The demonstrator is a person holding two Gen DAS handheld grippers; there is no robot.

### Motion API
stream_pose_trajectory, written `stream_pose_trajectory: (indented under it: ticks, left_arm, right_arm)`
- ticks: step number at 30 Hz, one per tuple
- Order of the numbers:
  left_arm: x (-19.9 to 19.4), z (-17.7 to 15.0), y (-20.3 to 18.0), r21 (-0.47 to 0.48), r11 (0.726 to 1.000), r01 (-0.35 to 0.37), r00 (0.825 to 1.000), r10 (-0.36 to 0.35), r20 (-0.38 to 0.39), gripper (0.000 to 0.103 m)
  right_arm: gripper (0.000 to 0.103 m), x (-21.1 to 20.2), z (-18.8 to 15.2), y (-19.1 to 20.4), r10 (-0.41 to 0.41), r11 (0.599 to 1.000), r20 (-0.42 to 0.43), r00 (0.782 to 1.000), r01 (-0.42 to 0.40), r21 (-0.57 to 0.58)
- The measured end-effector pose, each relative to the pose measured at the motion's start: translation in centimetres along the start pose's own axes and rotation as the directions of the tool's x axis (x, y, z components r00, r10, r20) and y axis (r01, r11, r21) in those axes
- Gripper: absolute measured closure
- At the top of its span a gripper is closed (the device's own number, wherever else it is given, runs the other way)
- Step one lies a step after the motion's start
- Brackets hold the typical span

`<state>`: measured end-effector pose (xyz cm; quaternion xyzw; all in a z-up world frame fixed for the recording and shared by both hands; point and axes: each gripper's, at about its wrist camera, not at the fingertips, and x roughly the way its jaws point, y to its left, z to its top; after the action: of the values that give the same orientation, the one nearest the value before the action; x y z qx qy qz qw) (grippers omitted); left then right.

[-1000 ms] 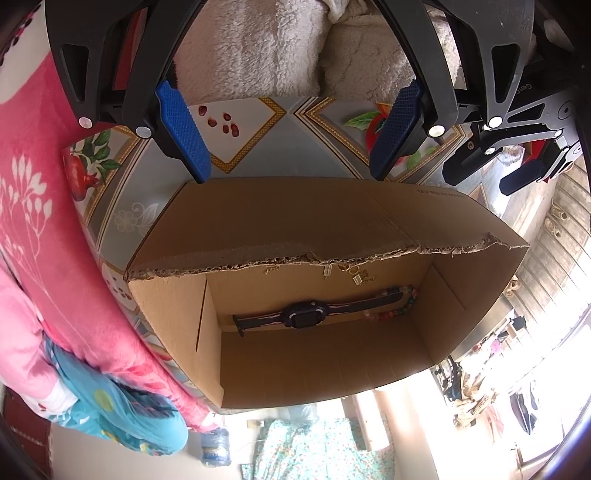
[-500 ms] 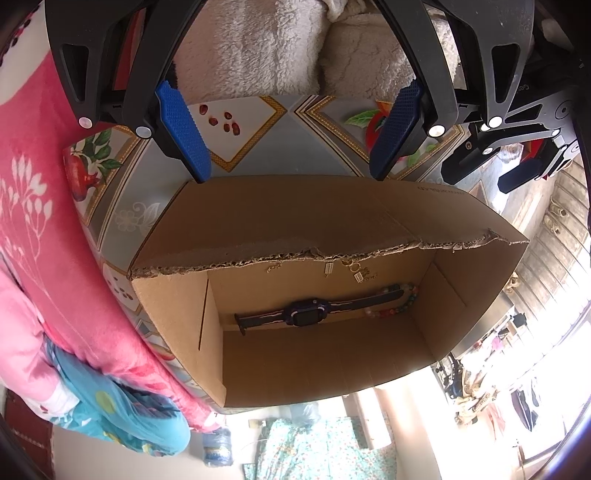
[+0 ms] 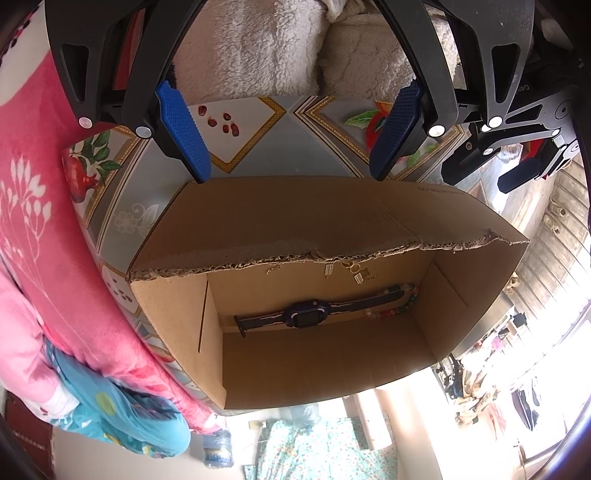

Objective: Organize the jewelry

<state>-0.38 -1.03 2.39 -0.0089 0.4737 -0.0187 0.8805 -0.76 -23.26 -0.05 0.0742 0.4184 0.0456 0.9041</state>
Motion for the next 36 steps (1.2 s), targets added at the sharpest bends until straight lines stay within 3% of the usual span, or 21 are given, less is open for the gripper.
stream_pose_trajectory:
  ticks: [36]
  left_arm:
    - [0.04, -0.04, 0.08, -0.002, 1.0, -0.001, 1.0, 0.001, -0.007, 0.006]
  right_arm:
    - [0.019, 0.24, 0.39, -0.56, 0.01, 1.0, -0.014, 1.0, -0.01, -0.008]
